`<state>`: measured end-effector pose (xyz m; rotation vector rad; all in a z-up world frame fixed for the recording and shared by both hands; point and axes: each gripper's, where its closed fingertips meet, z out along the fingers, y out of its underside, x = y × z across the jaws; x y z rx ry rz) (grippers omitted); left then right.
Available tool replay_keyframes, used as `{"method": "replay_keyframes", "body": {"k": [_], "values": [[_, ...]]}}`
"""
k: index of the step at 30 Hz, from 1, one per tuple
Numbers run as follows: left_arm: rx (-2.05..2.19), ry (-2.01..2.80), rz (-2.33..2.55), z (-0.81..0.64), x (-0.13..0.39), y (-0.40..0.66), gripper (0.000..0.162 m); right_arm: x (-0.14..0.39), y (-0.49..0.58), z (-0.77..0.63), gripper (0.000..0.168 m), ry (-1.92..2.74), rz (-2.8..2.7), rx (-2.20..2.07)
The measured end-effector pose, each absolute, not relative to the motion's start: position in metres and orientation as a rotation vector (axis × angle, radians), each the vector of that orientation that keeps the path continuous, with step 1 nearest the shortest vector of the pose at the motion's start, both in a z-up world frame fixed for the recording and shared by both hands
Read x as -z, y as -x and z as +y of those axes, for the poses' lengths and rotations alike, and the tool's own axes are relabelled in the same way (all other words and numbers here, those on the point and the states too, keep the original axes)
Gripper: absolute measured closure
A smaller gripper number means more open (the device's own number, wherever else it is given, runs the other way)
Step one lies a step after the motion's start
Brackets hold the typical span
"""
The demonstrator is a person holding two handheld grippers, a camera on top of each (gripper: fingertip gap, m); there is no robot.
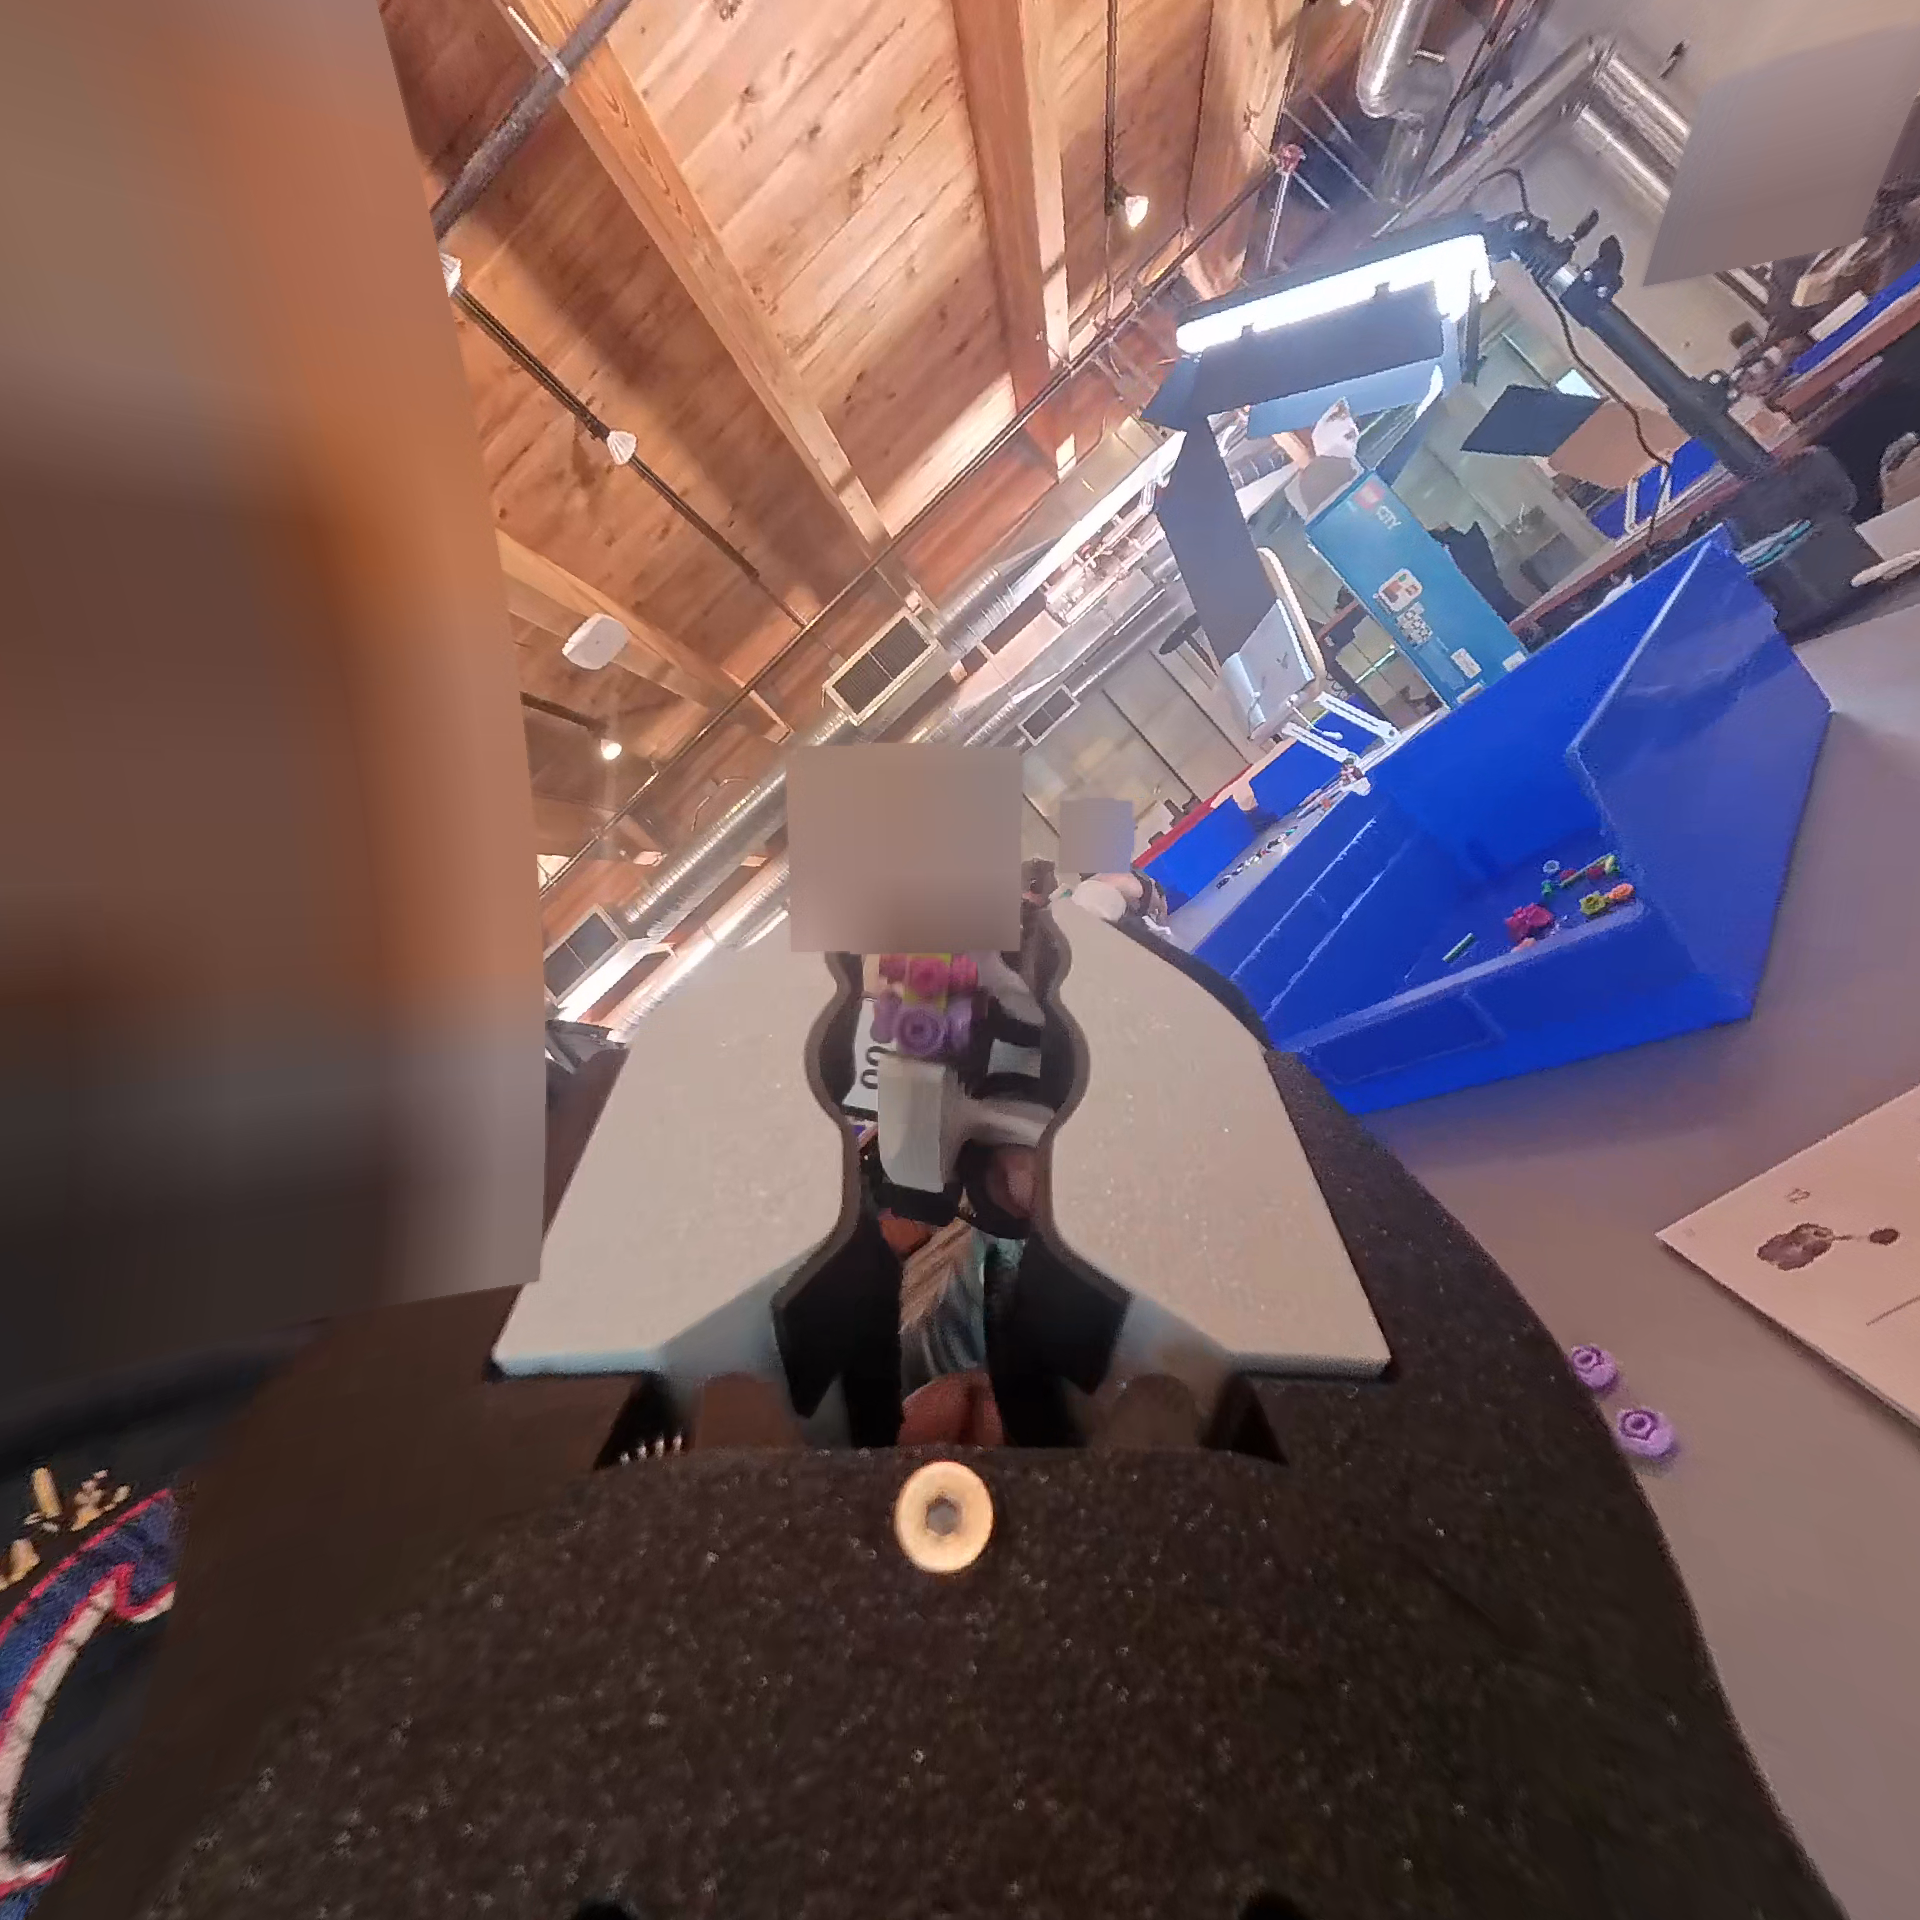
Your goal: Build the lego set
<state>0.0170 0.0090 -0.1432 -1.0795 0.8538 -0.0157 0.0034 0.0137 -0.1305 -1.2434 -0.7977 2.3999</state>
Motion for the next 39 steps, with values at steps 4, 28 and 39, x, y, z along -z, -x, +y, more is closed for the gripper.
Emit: {"method": "replay_keyframes", "body": {"k": [4, 28, 39], "values": [[0.087, 1.042, 0.914, 0.0, 0.142, -0.018, 0.141, 0.122, -0.006, 0.015, 0.155, 1.267, -0.953, -2.346], [0.189, 0.979, 0.902, -0.012, 0.126, -0.021, 0.141, 0.108, -0.004, -0.011, 0.166, 1.096, -1.138, -2.386], [-0.22, 1.066, 1.024, 0.002, 0.132, -0.014, 0.141, 0.113, -0.001, -0.001, 0.166, 1.224, -1.146, -2.156]]}}
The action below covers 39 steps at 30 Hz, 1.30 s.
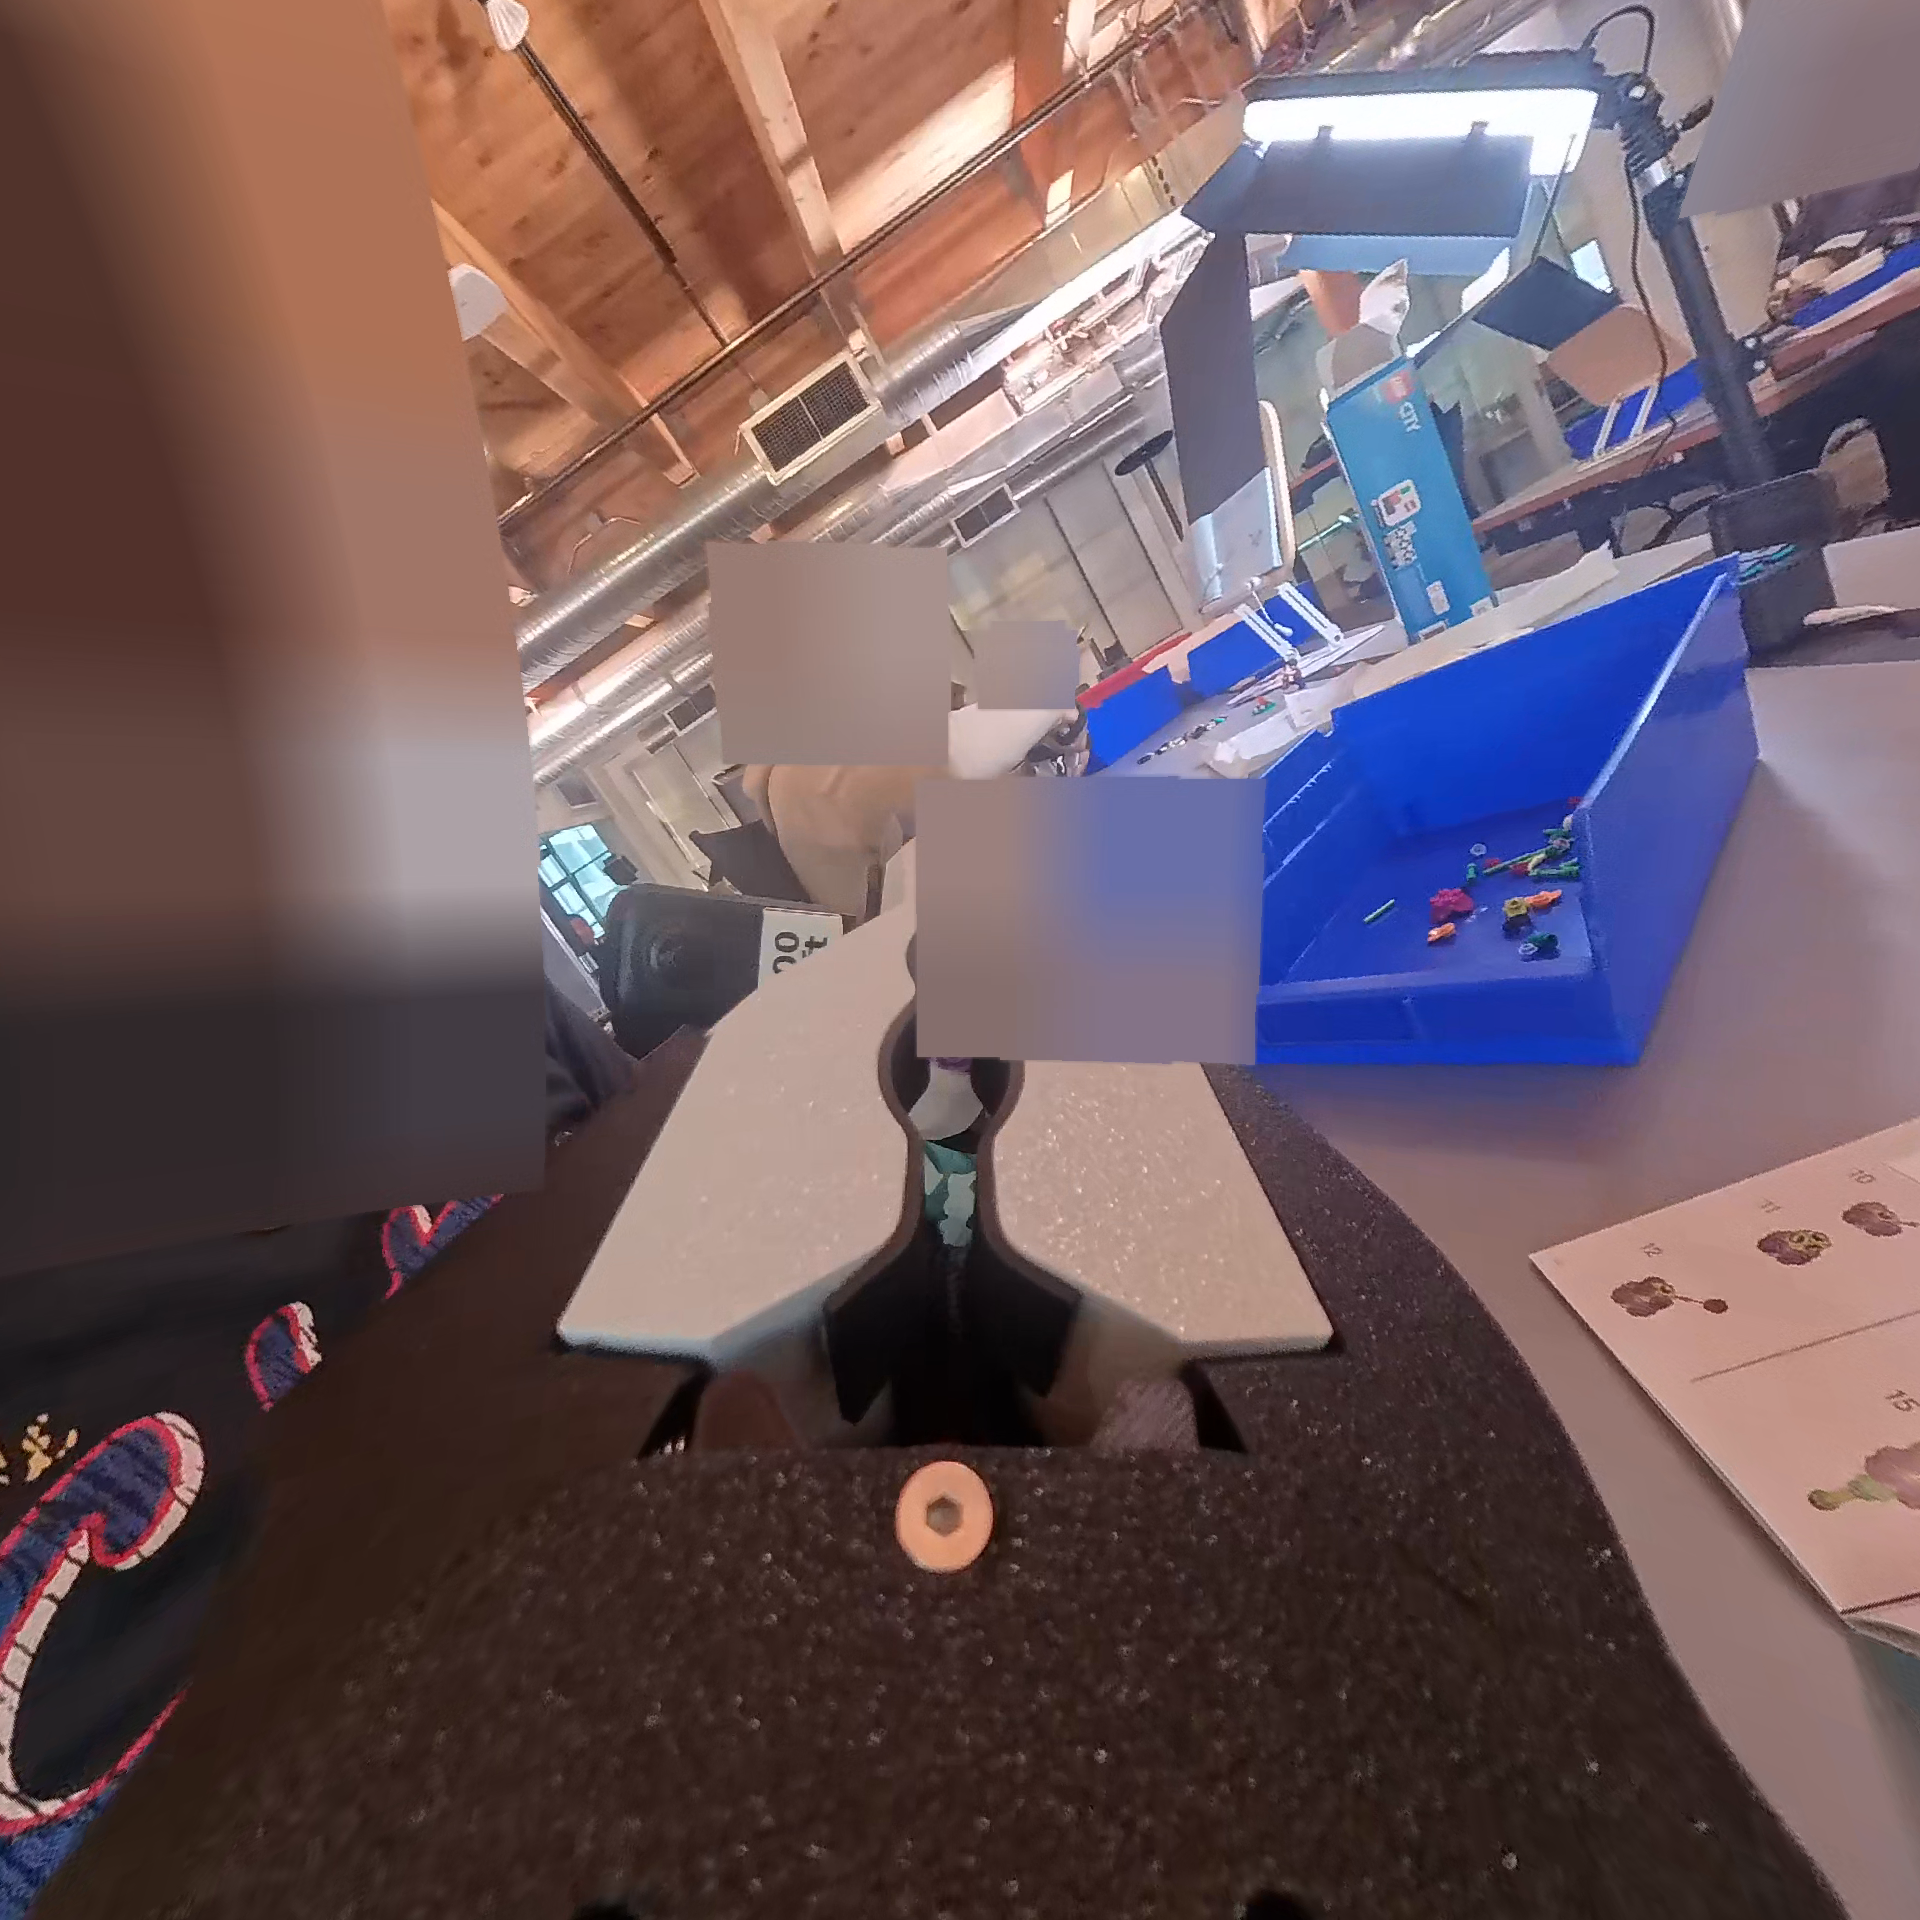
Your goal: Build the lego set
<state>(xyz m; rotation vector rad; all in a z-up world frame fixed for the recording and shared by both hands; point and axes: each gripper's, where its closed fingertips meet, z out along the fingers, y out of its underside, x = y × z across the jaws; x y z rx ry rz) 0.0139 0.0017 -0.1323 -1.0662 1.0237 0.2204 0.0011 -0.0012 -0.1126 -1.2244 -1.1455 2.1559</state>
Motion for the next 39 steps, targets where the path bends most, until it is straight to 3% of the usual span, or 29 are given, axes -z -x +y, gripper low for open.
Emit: {"method": "replay_keyframes", "body": {"k": [14, 17, 33, 39], "values": [[-0.462, 1.063, 1.035, 0.012, 0.137, -0.008, 0.141, 0.117, 0.004, 0.009, 0.165, 1.349, -1.104, -1.96], [-0.254, 1.004, 0.944, 0.004, 0.126, -0.013, 0.141, 0.103, -0.002, 0.009, 0.143, 1.262, -1.037, -2.096], [0.008, 0.907, 0.834, -0.01, 0.114, -0.018, 0.141, 0.097, 0.0, -0.013, 0.164, 1.151, -1.125, -2.208], [-0.201, 0.974, 0.871, 0.003, 0.12, -0.014, 0.141, 0.101, 0.002, -0.002, 0.166, 1.196, -1.058, -2.118]]}}
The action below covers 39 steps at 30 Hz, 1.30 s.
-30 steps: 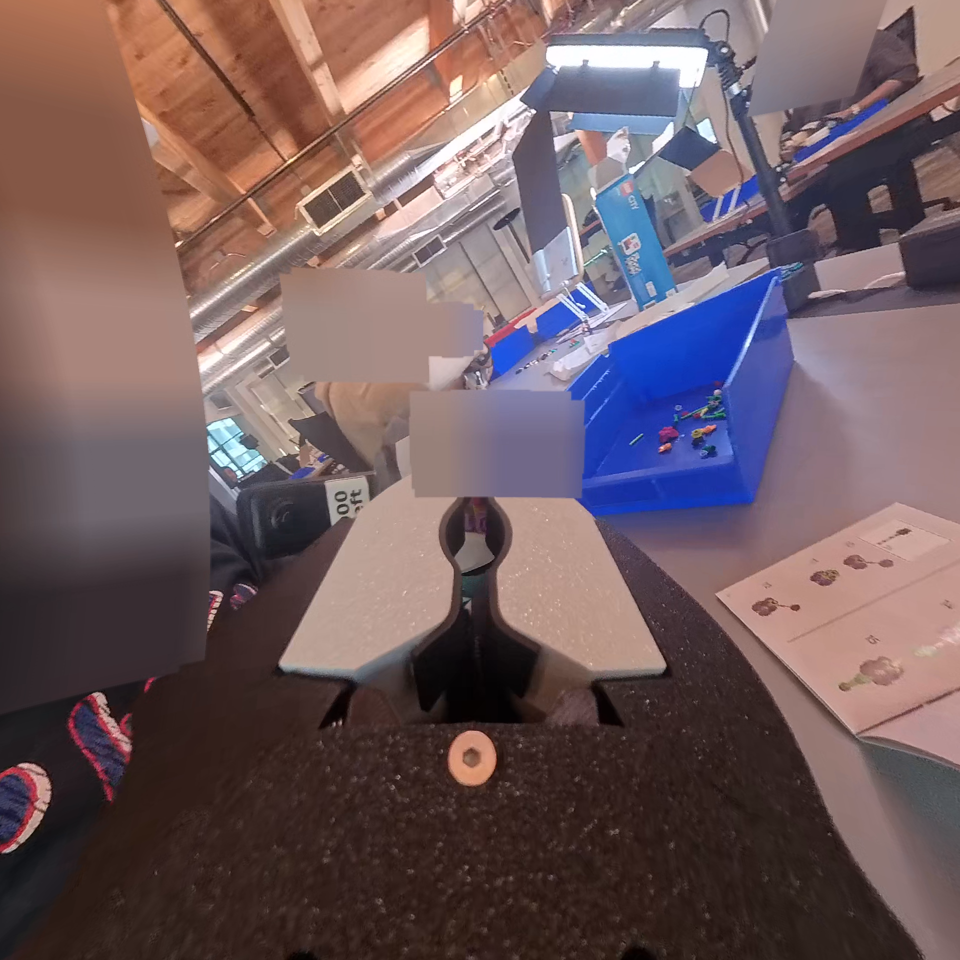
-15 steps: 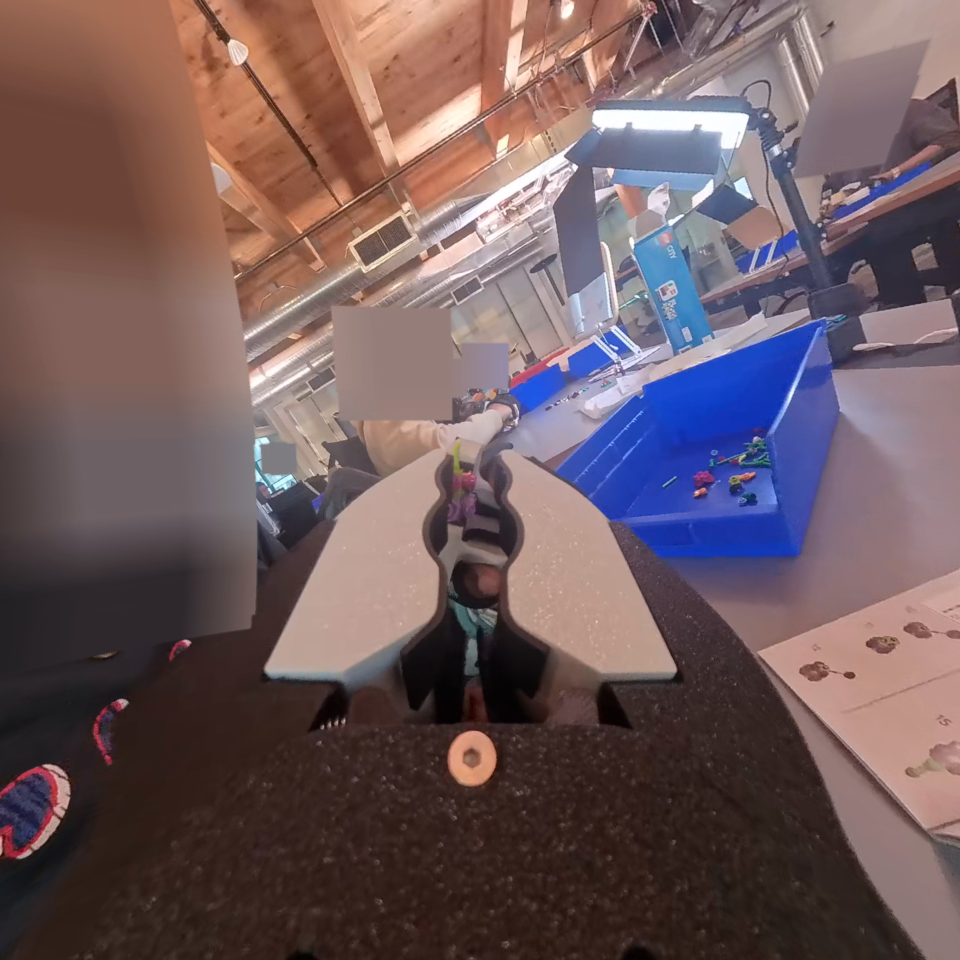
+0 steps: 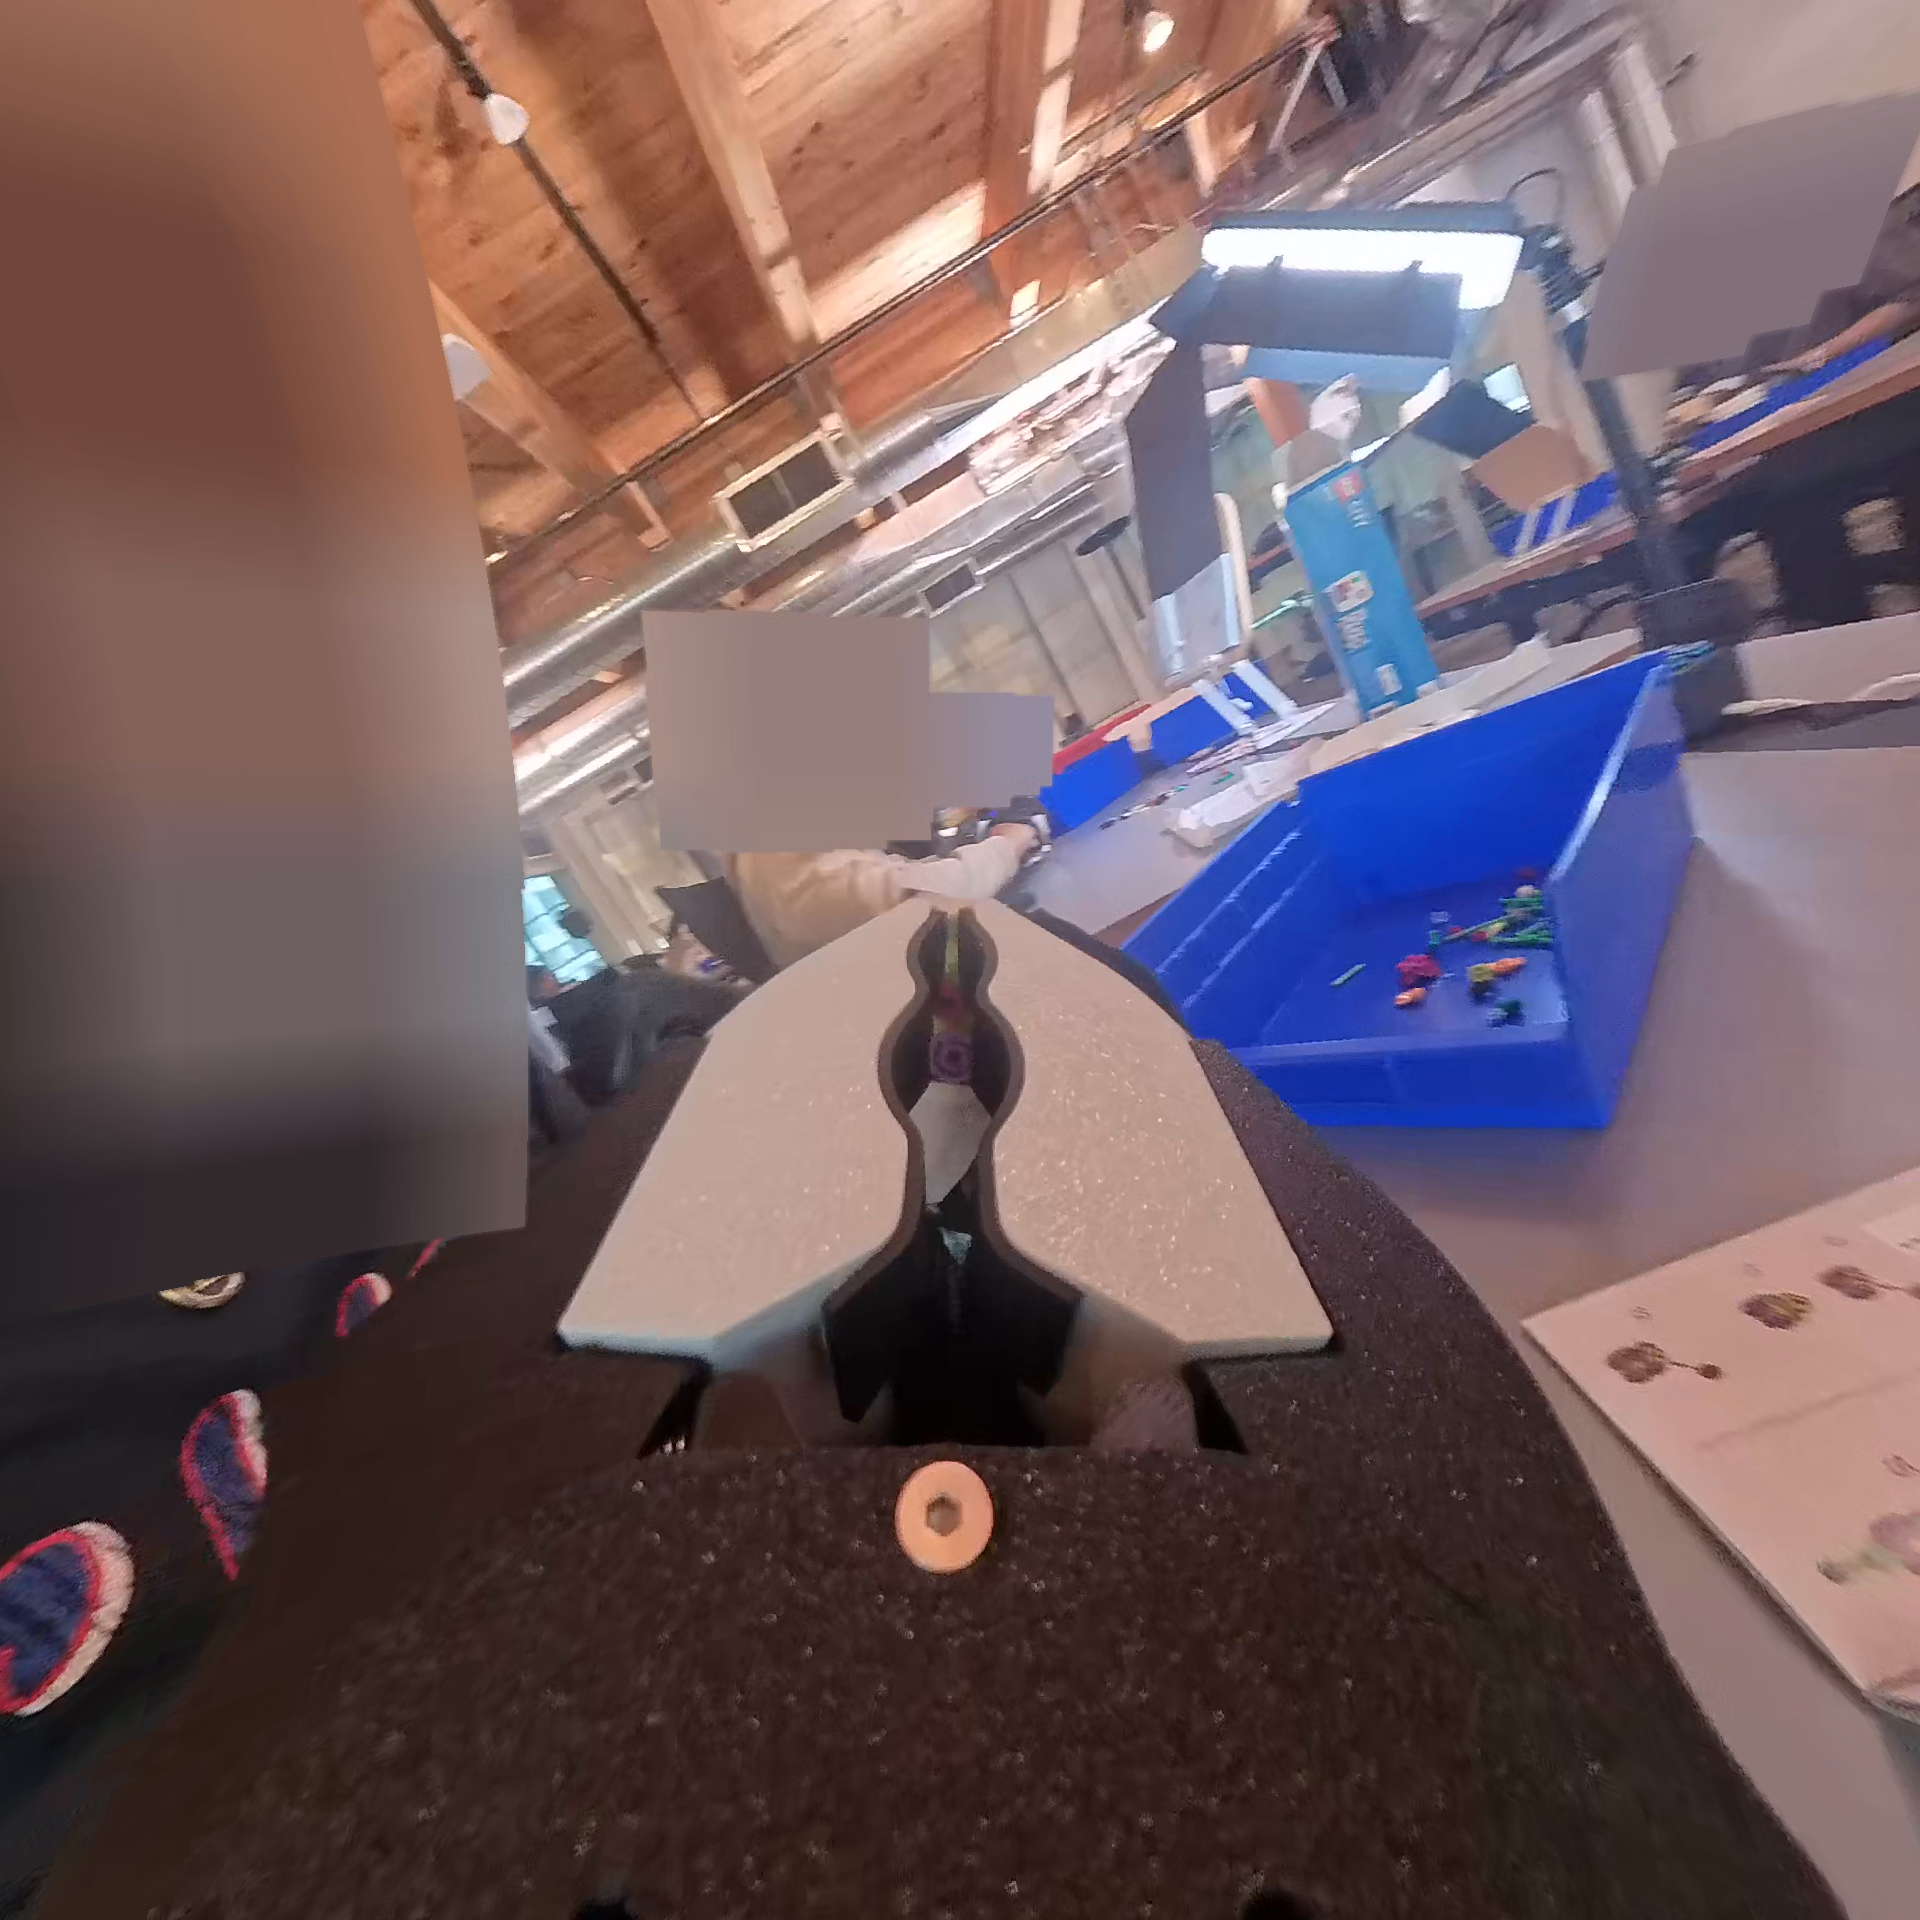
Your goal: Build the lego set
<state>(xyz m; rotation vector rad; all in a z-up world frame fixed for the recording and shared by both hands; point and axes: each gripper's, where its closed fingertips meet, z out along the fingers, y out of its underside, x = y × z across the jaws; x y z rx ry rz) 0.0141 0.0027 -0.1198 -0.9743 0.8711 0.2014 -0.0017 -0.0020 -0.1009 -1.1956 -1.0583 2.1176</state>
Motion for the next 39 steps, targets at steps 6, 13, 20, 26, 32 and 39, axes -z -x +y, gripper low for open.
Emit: {"method": "replay_keyframes", "body": {"k": [6, 13, 20, 26, 32, 39], "values": [[-0.531, 1.02, 0.958, 0.013, 0.123, -0.009, 0.141, 0.103, 0.003, 0.007, 0.166, 1.269, -1.009, -1.942], [-0.474, 0.994, 0.934, 0.01, 0.122, -0.009, 0.141, 0.1, 0.004, 0.007, 0.161, 1.274, -0.979, -1.946], [-0.054, 0.851, 0.762, -0.015, 0.102, -0.012, 0.141, 0.081, -0.006, -0.009, 0.148, 1.091, -1.011, -2.133], [0.006, 0.813, 0.761, -0.021, 0.102, -0.013, 0.141, 0.085, 0.002, -0.027, 0.154, 1.053, -1.109, -2.058], [0.004, 0.829, 0.819, -0.02, 0.106, -0.02, 0.141, 0.089, -0.003, -0.022, 0.164, 1.058, -1.102, -2.055], [-0.207, 0.906, 0.866, -0.008, 0.114, -0.016, 0.142, 0.096, -0.001, -0.012, 0.166, 1.129, -1.079, -1.859]]}}
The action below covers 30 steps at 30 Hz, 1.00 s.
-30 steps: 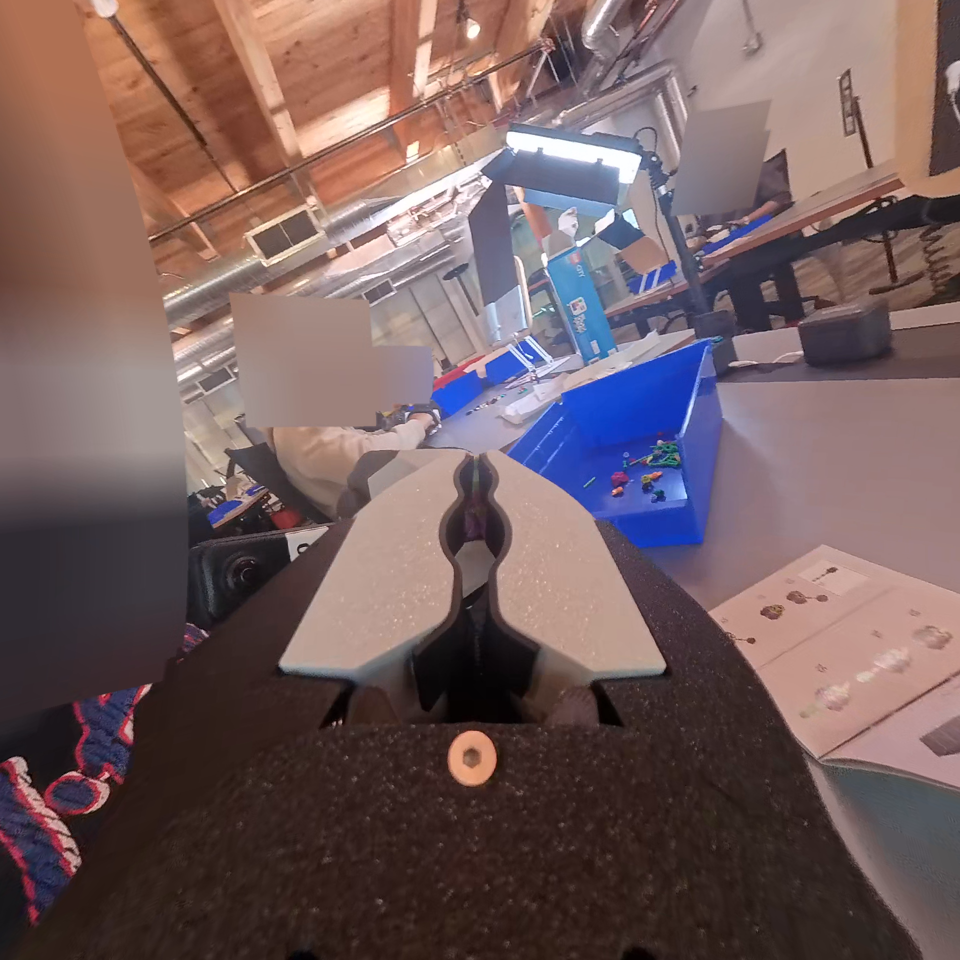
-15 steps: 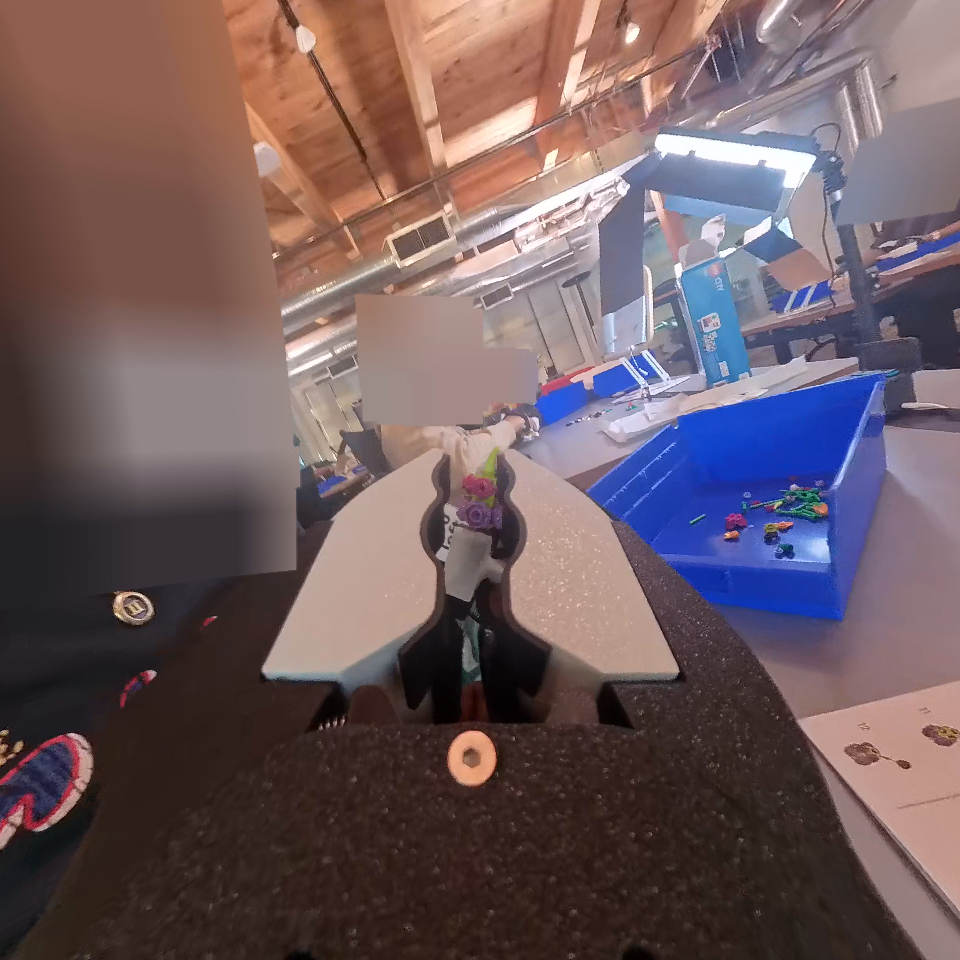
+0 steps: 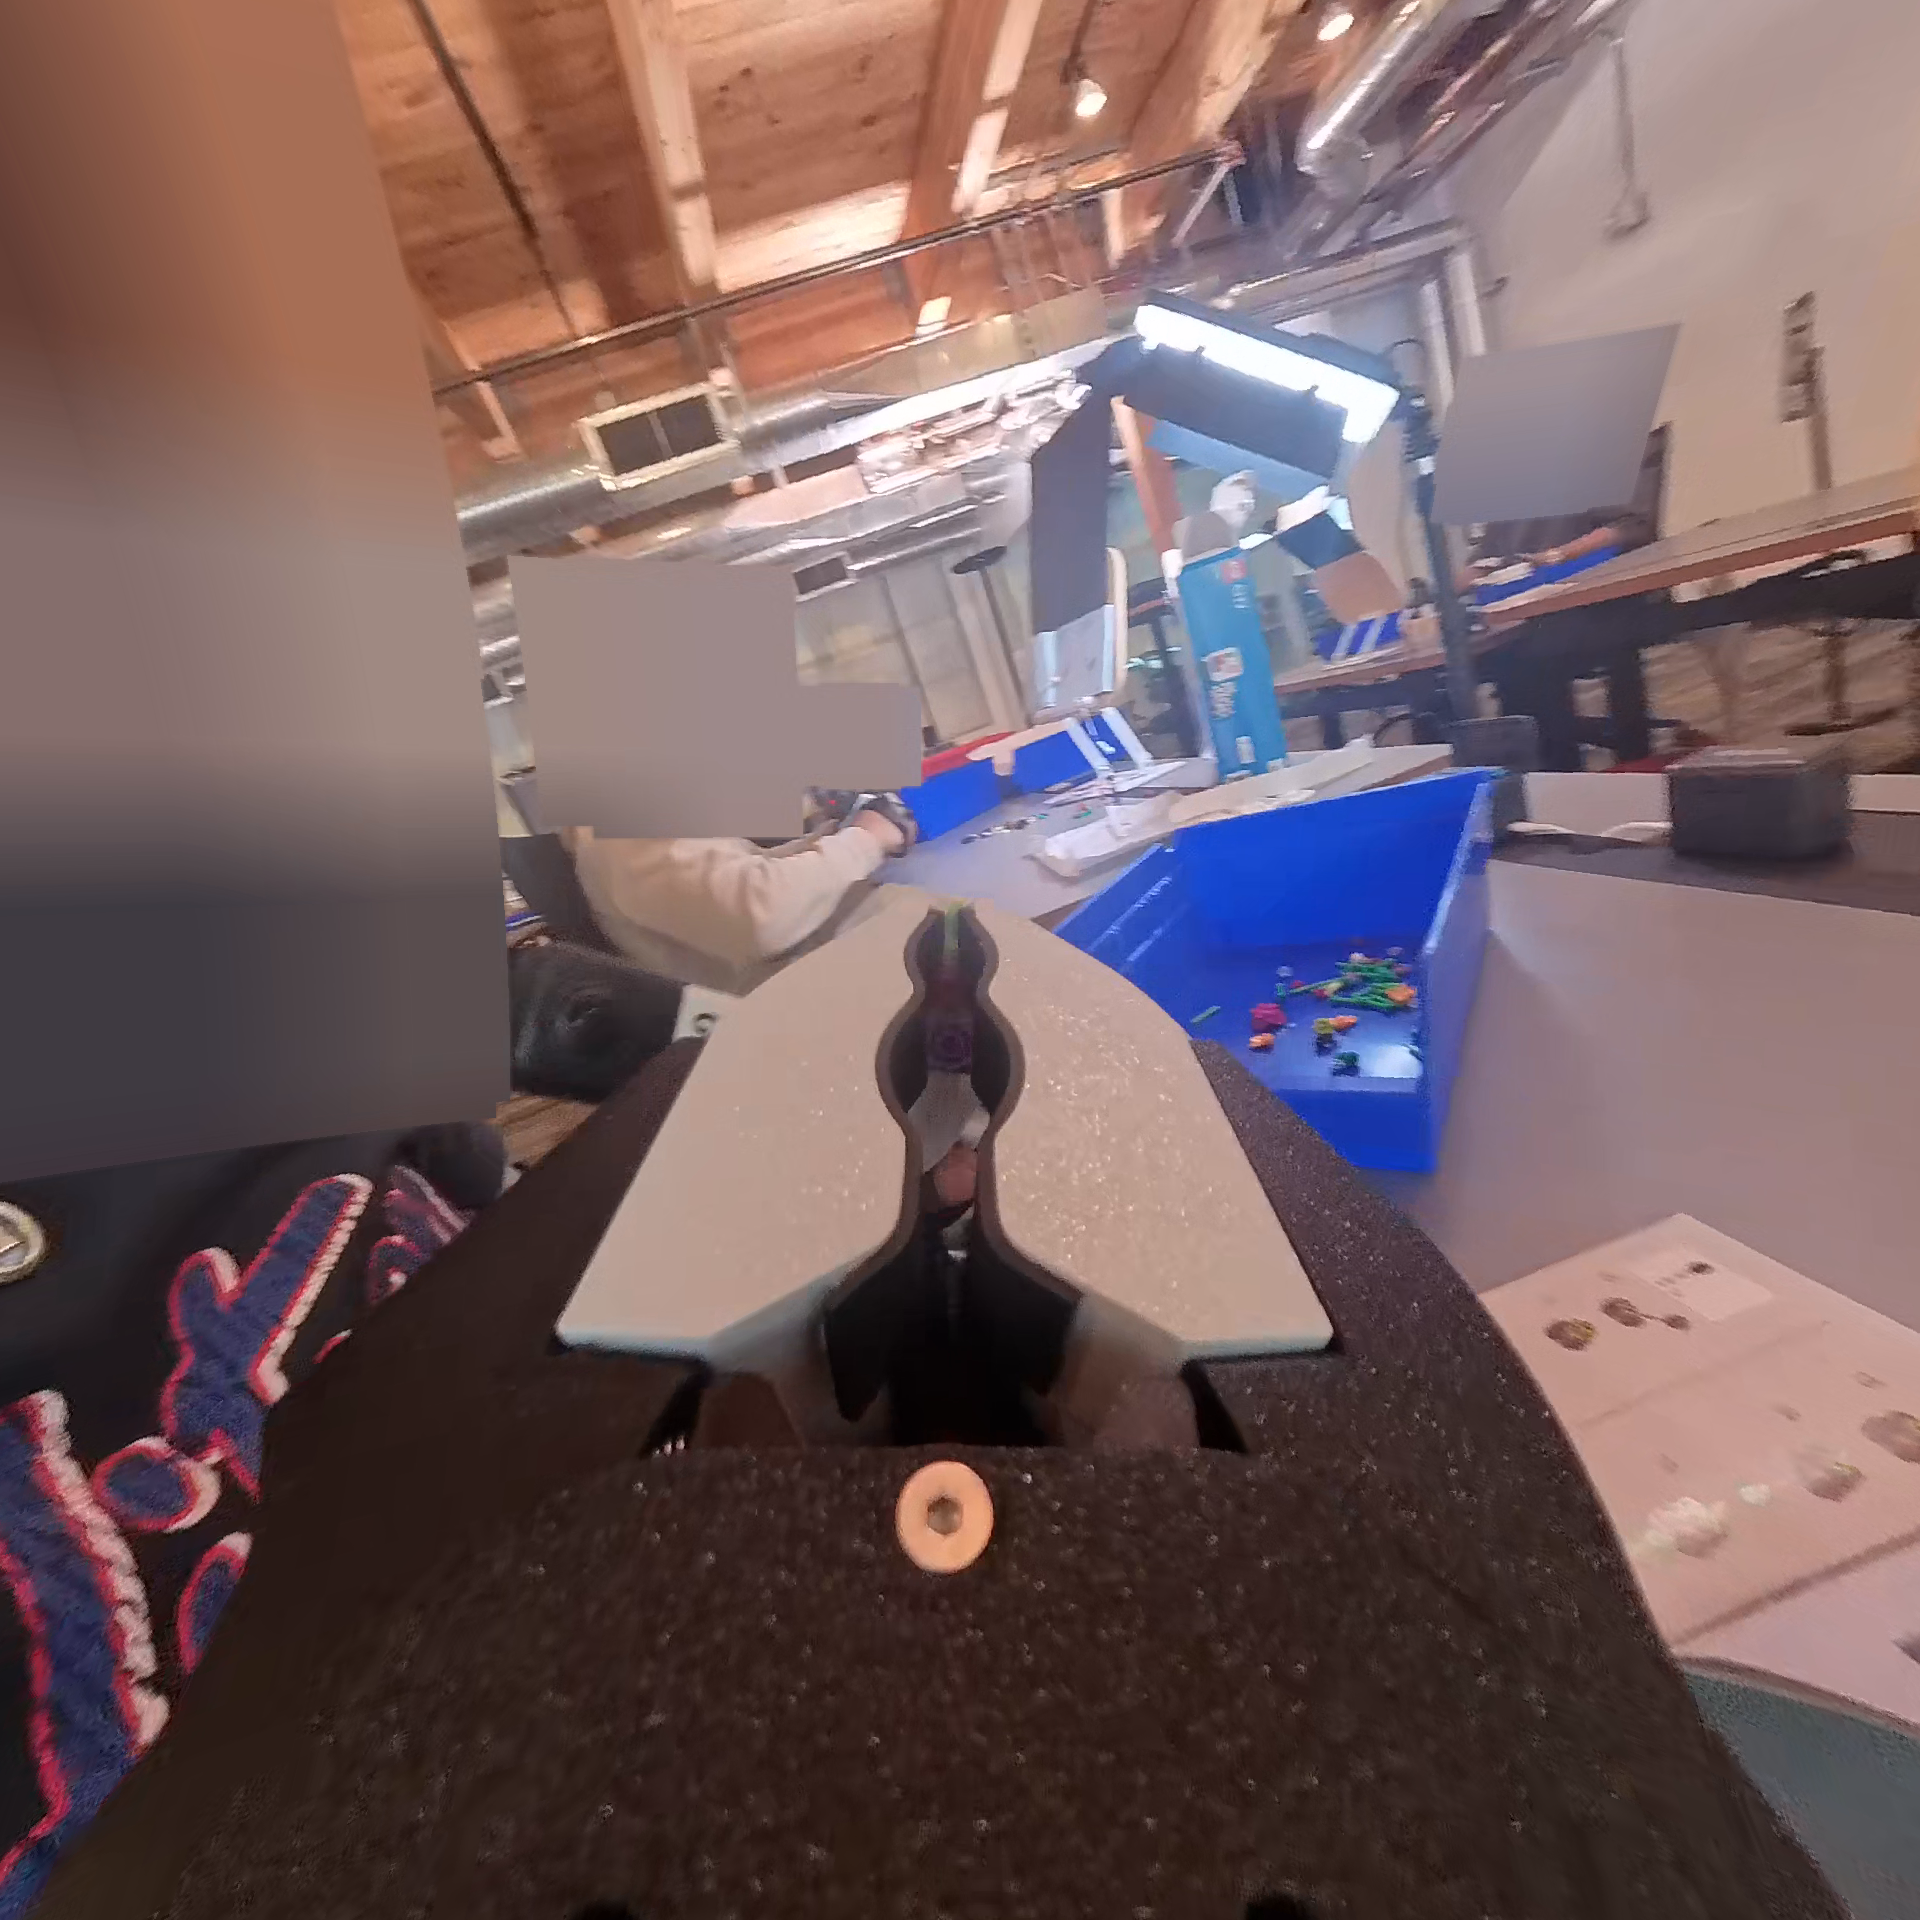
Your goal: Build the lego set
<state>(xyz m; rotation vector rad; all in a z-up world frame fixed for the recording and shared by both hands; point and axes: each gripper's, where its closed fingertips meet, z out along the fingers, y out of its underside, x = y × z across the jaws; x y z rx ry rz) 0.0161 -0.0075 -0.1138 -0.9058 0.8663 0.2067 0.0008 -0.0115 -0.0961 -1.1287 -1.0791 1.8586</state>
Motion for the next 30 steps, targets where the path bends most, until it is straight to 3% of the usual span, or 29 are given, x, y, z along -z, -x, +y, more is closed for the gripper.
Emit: {"method": "replay_keyframes", "body": {"k": [12, 15, 17, 19, 24, 30], "values": [[-0.712, 0.914, 0.963, 0.004, 0.116, -0.006, 0.141, 0.099, 0.003, -0.001, 0.165, 1.239, -0.976, -1.62], [-0.603, 0.898, 0.915, 0.0, 0.112, -0.007, 0.141, 0.093, 0.002, -0.006, 0.165, 1.175, -0.977, -1.642], [-0.391, 0.883, 0.875, -0.007, 0.108, -0.012, 0.141, 0.082, -0.003, -0.011, 0.148, 1.084, -0.965, -1.727], [-0.174, 0.844, 0.809, -0.017, 0.1, -0.013, 0.141, 0.075, -0.009, -0.012, 0.142, 1.033, -0.962, -1.879], [0.065, 0.814, 0.748, -0.027, 0.097, -0.013, 0.141, 0.076, -0.012, -0.015, 0.145, 1.004, -0.989, -2.232], [0.085, 0.825, 0.776, -0.025, 0.101, -0.018, 0.141, 0.083, 0.0, -0.026, 0.158, 0.998, -1.062, -2.246]]}}
